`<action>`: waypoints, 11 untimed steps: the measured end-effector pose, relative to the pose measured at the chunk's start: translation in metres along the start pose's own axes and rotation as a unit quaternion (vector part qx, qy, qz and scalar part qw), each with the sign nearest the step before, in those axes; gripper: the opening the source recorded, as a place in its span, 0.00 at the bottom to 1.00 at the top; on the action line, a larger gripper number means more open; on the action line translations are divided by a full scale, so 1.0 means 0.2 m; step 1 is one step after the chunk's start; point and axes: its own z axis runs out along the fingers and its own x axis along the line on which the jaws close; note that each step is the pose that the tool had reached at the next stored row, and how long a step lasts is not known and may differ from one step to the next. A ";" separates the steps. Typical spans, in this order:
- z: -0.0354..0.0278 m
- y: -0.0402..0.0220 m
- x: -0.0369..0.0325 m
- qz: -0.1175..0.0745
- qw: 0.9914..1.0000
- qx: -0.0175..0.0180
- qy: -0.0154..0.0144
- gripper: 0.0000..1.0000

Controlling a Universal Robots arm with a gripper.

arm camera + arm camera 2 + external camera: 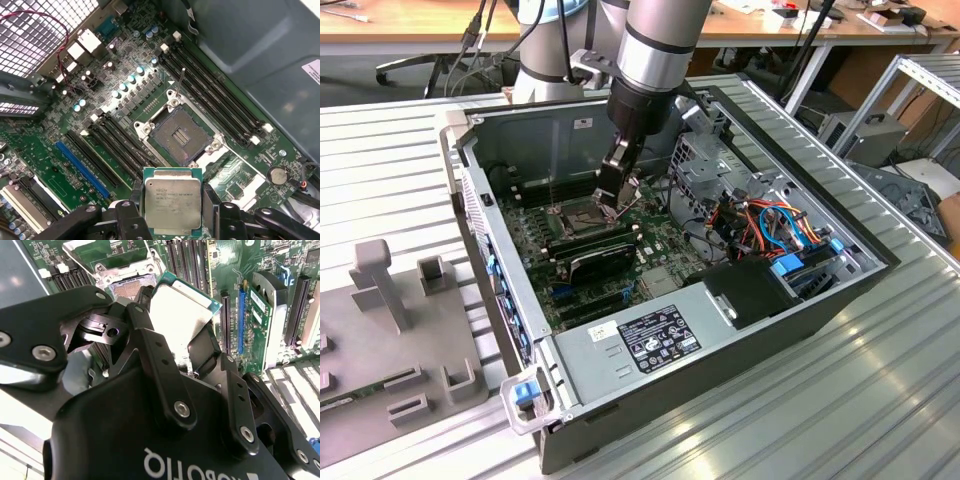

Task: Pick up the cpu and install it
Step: 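Place the cpu into insertion slot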

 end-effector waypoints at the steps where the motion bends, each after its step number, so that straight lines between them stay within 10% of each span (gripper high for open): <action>1: 0.000 0.000 0.000 -0.002 1.000 0.000 0.000 0.55; 11: 0.000 0.000 0.000 -0.024 1.000 0.001 0.001 0.55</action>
